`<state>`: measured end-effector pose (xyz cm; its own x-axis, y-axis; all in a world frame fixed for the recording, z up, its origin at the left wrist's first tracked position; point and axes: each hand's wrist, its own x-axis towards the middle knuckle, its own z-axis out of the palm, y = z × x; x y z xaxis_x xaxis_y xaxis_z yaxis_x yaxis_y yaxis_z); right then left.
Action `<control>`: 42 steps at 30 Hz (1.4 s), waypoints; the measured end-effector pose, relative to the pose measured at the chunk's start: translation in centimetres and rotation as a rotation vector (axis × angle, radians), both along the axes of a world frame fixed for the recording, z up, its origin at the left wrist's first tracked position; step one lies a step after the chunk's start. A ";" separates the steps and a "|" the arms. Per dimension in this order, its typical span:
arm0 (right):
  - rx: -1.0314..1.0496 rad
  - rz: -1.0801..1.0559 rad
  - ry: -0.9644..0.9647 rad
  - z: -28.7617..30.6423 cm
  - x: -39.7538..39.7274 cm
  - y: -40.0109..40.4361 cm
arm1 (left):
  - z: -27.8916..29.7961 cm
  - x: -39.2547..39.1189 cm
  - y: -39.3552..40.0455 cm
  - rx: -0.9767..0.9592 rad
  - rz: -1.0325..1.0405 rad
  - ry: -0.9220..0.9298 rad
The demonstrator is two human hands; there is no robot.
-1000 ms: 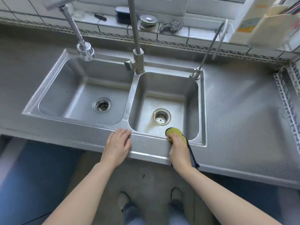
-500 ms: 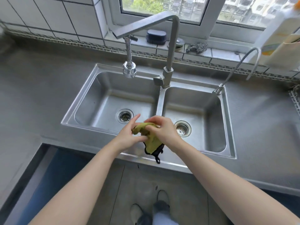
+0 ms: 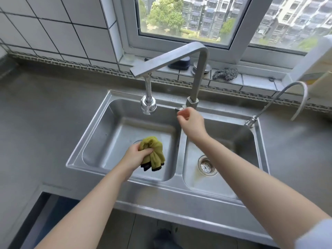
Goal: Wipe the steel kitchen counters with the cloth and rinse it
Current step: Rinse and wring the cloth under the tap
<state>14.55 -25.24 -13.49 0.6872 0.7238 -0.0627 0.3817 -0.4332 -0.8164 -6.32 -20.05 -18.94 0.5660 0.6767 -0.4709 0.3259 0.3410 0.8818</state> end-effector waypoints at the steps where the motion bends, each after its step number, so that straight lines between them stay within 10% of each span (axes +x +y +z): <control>1: -0.044 -0.061 -0.023 -0.1 1.4 0.7 | -0.1 0.2 0.7 -0.002 0.023 0.008; 14: -0.648 0.062 -0.230 -3.3 2.9 6.5 | -1.7 1.9 9.2 -0.072 0.177 0.007; 28: -0.720 -0.109 -0.233 -4.8 0.9 7.3 | -2.9 2.2 15.3 -0.093 0.061 0.074; 33: -0.454 0.082 -0.706 -5.7 -1.7 6.9 | -3.7 3.5 15.4 -0.082 0.027 0.081; 38: -0.481 0.424 -0.359 -8.5 -5.2 6.7 | -3.9 5.5 14.2 -0.185 -0.069 0.059; 42: -0.428 0.214 0.157 -9.9 -5.4 7.1 | -4.3 6.2 14.0 -0.263 -0.147 0.056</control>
